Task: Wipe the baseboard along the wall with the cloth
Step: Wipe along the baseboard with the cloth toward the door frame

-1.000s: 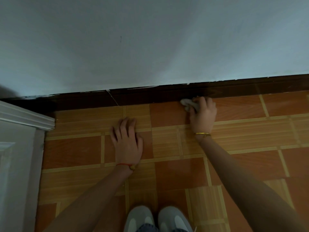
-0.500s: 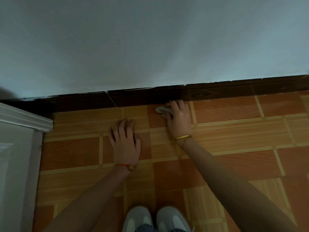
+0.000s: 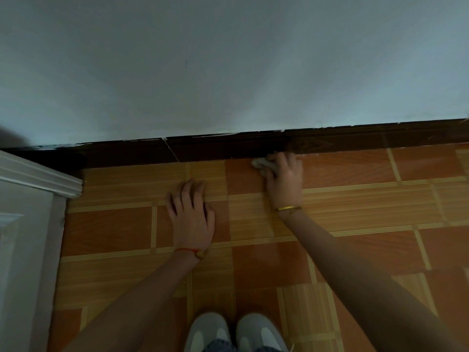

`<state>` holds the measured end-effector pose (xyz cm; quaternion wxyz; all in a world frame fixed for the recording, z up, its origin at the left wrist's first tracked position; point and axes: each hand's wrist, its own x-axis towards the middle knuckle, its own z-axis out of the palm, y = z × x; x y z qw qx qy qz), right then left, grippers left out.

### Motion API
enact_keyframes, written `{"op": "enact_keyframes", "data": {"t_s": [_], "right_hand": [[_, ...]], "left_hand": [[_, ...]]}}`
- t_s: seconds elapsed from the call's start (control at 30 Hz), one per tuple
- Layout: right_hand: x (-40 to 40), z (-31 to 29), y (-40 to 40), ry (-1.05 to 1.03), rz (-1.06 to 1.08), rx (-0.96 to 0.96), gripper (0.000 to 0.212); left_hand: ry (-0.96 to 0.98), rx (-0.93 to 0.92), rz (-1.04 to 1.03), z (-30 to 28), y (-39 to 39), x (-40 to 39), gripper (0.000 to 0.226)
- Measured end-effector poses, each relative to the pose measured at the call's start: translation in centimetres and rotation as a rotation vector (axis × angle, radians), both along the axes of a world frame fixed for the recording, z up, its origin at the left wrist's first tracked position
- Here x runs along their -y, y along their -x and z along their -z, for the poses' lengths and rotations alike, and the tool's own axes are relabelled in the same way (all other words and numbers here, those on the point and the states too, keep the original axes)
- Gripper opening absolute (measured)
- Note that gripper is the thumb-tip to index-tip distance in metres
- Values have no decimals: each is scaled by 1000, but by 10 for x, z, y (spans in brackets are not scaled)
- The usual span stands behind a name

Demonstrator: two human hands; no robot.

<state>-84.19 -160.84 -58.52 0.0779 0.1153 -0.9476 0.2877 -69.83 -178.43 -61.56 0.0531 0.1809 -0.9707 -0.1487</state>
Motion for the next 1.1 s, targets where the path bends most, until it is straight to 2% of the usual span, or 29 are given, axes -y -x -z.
{"op": "enact_keyframes", "data": {"t_s": [0.1,0.23,0.4,0.47,0.57,0.77,0.83,0.93,1.1], "right_hand": [[24,1,-7,7,-80,5,30],[-2,2,2,9,-34,-7,31],[-65,0,31,-2,350,16,29],[-72,-3,37,10,421,23,28],[-53,-4,30,-17,337,12,26],[2,2,-2,-55,-71,-33,30],[-3,2,-2,-74,-130,-35,29],[-31,-1,9,-58,-79,-44,29],[-78,-4,30,-34,145,-60,30]], "left_hand": [[0,-12,4,0,0,0,51],[3,-20,7,1,-1,2,50],[-18,-9,4,0,-1,1,51],[-9,-3,4,0,-1,1,52],[3,-5,-2,0,-1,0,52],[9,-24,7,2,-1,0,52],[-2,-27,6,2,-1,1,52],[-1,-31,5,1,-2,0,52],[2,-35,2,2,-1,1,52]]}}
